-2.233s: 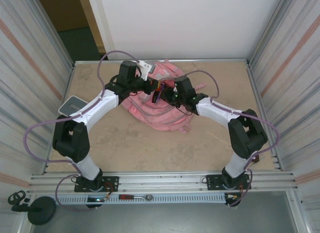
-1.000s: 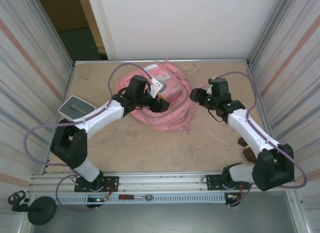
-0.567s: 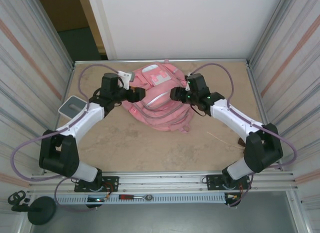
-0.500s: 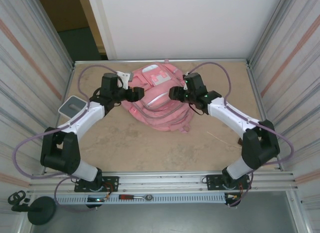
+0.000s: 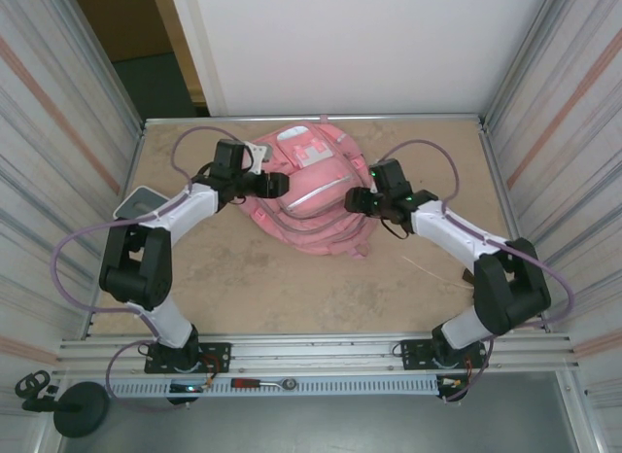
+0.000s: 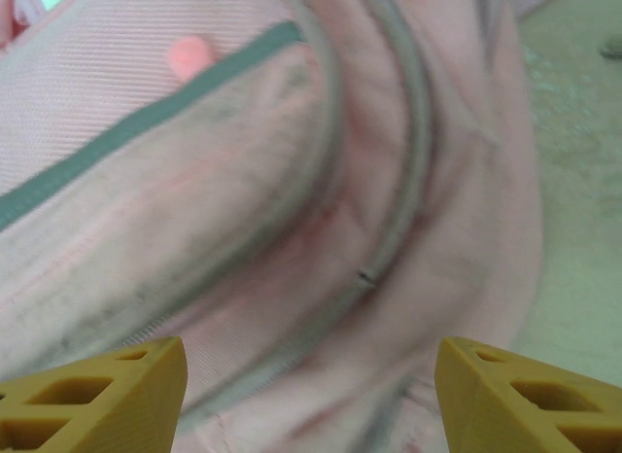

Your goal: Pack the student bag

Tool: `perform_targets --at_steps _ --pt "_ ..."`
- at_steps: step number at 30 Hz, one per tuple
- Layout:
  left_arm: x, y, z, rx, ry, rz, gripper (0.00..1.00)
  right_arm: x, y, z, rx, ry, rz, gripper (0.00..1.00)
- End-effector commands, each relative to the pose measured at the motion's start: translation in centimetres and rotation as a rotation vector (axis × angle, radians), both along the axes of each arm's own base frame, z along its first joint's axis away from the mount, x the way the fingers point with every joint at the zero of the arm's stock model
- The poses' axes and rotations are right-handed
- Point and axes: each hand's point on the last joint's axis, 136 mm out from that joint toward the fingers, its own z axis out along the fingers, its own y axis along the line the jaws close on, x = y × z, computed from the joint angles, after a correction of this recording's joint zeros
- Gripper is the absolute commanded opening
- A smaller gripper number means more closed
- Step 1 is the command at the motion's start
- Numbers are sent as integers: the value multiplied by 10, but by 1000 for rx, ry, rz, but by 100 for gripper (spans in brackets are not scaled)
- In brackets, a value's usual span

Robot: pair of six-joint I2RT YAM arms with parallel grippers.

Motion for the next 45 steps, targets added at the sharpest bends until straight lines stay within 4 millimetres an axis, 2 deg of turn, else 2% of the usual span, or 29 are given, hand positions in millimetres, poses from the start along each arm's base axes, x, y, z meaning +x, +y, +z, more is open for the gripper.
perform_targets --at_steps 1,6,10,13,15,19,22,26,28,32,35,39,42,45 --pt "-5 -16 -5 -7 16 -87 63 -4 4 -6 166 50 -11 66" --pt "-18 -26 -16 -9 66 -131 57 12 4 -22 190 93 -17 59" --pt "-46 -40 -28 -13 101 -190 54 31 -8 -29 202 105 -40 45" --pt "-69 -55 -29 -40 114 -227 54 46 -17 -28 203 105 -41 32" --pt "-86 -67 -28 -55 117 -263 53 54 -20 -27 187 108 -30 28" --pt "-120 -90 -27 -56 127 -346 53 70 -29 -21 136 119 -9 26" --pt "-125 -91 -26 -41 123 -333 54 72 -44 -13 80 110 -29 30" --pt "-109 -75 -21 31 86 -214 56 52 -64 0 -4 81 -63 41" --pt "-103 -72 -18 35 72 -169 58 35 -69 2 -24 82 -70 46" --pt "-92 -71 -23 52 78 -117 59 3 -65 5 -25 72 -62 52" --pt "-83 -72 -29 70 89 -98 59 -20 -49 10 -1 58 -23 54" --pt "-75 -80 -34 49 104 -87 56 -49 -10 16 51 31 49 55" --pt "-71 -82 -40 40 113 -75 51 -65 22 15 96 17 80 55" --pt "-71 -81 -48 39 121 -57 44 -73 43 9 137 0 49 51"
